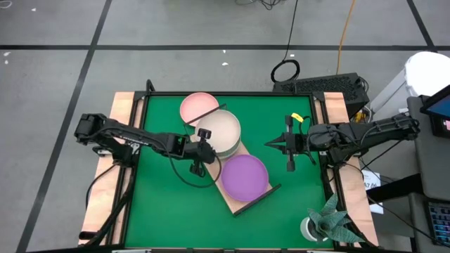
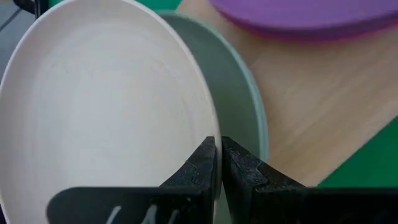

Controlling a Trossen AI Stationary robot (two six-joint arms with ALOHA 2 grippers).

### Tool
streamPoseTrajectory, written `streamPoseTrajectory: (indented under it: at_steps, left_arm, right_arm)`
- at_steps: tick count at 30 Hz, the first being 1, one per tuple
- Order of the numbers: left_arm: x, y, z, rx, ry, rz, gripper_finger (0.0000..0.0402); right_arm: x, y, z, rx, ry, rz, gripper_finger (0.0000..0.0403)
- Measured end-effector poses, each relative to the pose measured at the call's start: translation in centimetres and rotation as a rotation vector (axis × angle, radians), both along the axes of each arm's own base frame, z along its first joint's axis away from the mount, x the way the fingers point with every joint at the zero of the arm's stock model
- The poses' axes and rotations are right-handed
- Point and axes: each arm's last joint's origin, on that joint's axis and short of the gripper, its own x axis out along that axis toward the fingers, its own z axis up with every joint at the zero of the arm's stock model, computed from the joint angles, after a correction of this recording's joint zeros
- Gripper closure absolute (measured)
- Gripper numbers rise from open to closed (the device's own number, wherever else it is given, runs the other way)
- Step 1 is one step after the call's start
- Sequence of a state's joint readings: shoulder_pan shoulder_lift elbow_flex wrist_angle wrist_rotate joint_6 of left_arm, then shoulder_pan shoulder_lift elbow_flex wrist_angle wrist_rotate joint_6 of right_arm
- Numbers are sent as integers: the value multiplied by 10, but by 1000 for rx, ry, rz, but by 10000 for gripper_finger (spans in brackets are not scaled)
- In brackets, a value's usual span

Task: Place and stack plates onto a shelf
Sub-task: Stack the white plate on top of the green plate on the shelf, then stack the orange plate on top of the violet plate on the shelf

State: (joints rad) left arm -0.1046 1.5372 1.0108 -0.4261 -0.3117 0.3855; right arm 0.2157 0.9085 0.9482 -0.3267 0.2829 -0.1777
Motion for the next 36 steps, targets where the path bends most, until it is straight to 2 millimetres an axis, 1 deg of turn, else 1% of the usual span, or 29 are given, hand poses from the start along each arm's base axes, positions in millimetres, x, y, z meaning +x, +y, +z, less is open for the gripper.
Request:
streamPoseTrajectory:
  at_steps: [5, 8, 10, 12, 18, 21, 24, 28, 32, 36]
  left_arm:
    - [-4, 0, -11, 9, 12, -10, 379]
    - [-4, 0, -12, 7, 9, -2, 379]
    - [-4, 0, -11, 1, 3, 5, 371]
    - [-3, 0, -10, -6, -8, 14, 353]
    - [-1, 0, -8, 3, -44, 28, 277]
    - [-4, -4, 2, 35, -90, 46, 253]
    - [-10, -9, 14, 52, -135, 44, 241]
    - [-22, -18, 38, 25, -231, 35, 238]
    - [-36, -26, 55, 17, -292, 14, 238]
    - [-53, -27, 74, 49, -375, 89, 238]
  right_arm:
    - [0, 0, 0, 1, 0, 0, 403]
    - [0, 0, 0, -1, 0, 1, 403]
    - [0, 0, 0, -1, 0, 1, 403]
    - [0, 0, 0, -2, 0, 1, 403]
    - [0, 0, 0, -2, 0, 1, 403]
    - [0, 0, 0, -2, 3, 1, 403]
    - [0, 0, -1, -4, 9, 1, 403]
    - [0, 0, -1, -4, 8, 1, 403]
    - [0, 0, -1, -1, 8, 0, 403]
    - [0, 0, -1, 3, 8, -2, 403]
